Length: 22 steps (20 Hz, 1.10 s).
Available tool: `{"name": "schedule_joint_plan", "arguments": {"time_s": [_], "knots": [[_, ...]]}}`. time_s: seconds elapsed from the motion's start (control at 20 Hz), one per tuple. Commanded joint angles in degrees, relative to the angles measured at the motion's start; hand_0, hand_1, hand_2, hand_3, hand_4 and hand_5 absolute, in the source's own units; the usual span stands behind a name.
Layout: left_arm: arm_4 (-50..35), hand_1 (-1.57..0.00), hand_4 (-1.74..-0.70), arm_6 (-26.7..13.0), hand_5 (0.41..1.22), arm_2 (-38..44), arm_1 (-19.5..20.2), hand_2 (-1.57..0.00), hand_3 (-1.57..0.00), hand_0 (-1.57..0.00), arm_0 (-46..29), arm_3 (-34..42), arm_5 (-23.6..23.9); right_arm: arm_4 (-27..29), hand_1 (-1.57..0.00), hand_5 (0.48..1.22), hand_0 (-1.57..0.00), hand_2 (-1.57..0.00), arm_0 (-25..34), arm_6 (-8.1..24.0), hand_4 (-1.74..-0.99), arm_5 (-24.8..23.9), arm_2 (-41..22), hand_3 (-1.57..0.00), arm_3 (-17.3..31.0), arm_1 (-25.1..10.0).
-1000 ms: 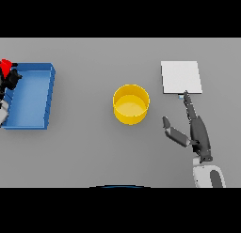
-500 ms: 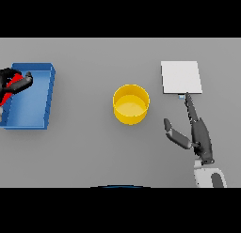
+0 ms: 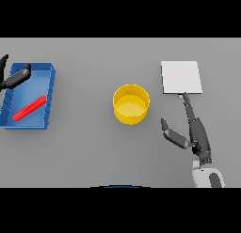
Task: Pick up the red beaker and tilt it to pour out 1 green nut into yellow bowl. Pick up the yellow bowl and place it on the metallic measuring scale.
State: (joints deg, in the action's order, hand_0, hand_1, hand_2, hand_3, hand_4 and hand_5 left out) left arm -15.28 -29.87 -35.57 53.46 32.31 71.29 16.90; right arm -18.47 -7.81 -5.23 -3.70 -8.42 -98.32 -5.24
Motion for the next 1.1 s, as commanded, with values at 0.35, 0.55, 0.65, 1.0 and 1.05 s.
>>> {"name": "schedule_joint_plan", "arguments": {"time_s": [0.35,0.55,0.65,1.0,1.05], "knots": [[0.3,-0.01,-0.79,0.2,0.707,-0.6,-1.8,-0.01,-0.01,-0.01,0.5,-0.4,1.1,-4.7,0.0,0.7,0.0,0.0,9.7,0.2,-1.255,9.3,-4.1,0.0,2.8,-8.4],[0.5,0.0,-0.8,-0.5,0.708,-0.9,-1.6,0.0,0.0,0.0,0.4,0.4,1.4,-14.1,0.0,0.671,0.0,0.0,17.3,1.6,-1.279,12.5,-9.1,0.0,5.0,-14.2],[0.6,0.0,-0.79,-0.5,0.712,-1.1,-1.5,0.0,0.0,0.0,0.4,0.8,1.3,-17.7,0.0,0.668,0.0,0.0,21.3,1.2,-1.276,14.8,-11.7,0.0,6.9,-16.4],[0.6,0.0,-0.8,-1.0,0.721,-1.6,-1.4,0.0,0.0,0.0,0.4,1.3,0.9,-22.2,0.0,0.662,0.0,0.0,31.0,-1.3,-1.274,21.0,-17.9,0.0,14.1,-17.4],[1.0,0.0,-0.8,-1.2,0.72,-1.9,-1.9,0.0,0.0,0.0,0.5,0.7,1.2,-22.5,0.0,0.67,0.0,0.0,32.6,-2.1,-1.276,21.8,-18.6,0.0,15.4,-17.4]]}}
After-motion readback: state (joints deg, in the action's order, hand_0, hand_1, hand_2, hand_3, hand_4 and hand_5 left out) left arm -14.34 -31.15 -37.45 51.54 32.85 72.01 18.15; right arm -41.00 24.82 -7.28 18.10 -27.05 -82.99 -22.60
